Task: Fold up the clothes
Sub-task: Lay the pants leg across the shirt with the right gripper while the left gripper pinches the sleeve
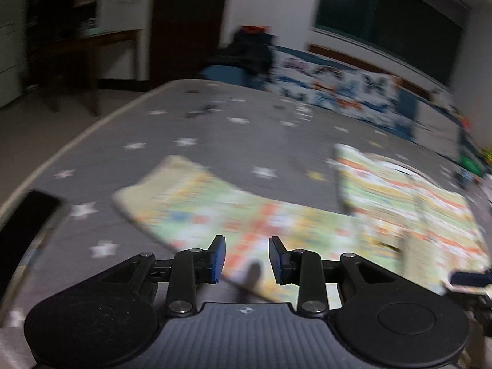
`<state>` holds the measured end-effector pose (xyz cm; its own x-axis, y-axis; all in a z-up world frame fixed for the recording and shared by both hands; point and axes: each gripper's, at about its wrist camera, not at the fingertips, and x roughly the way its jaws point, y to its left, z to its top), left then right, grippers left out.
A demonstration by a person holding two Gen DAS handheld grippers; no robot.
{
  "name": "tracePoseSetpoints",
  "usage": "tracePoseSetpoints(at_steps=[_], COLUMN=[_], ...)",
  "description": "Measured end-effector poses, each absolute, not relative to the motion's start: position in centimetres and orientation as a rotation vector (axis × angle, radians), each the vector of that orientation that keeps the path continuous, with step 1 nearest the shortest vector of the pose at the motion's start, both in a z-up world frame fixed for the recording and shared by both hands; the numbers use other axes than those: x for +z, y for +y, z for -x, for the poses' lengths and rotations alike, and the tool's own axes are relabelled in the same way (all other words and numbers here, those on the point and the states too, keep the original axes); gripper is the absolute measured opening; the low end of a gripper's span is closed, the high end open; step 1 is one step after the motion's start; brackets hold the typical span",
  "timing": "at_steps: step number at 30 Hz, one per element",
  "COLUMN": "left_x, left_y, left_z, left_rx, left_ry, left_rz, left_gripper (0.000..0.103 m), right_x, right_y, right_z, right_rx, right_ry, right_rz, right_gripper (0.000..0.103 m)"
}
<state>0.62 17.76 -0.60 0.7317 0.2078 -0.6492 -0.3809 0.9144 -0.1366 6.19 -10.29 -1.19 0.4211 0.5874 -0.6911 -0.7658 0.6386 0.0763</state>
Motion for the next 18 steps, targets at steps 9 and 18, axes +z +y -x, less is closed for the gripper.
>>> tracePoseSetpoints(at_steps=[9, 18], left_x=[-1.8, -2.5], left_y=[24.9, 26.0], left_z=[-0.8, -2.2], left_rx=[0.534, 0.579], left_ry=[0.673, 0.666], left_rz=[0.357, 0.353], left_gripper=[0.038, 0.034], right_x=[-2.0, -0.7], right_y=[-9.3, -10.3], right_z=[-6.4, -5.6], right_rx=[0.864, 0.866], right_ry=[0.773, 0.754], right_rz=[0.255, 0.223], right_gripper=[0.032, 0.032])
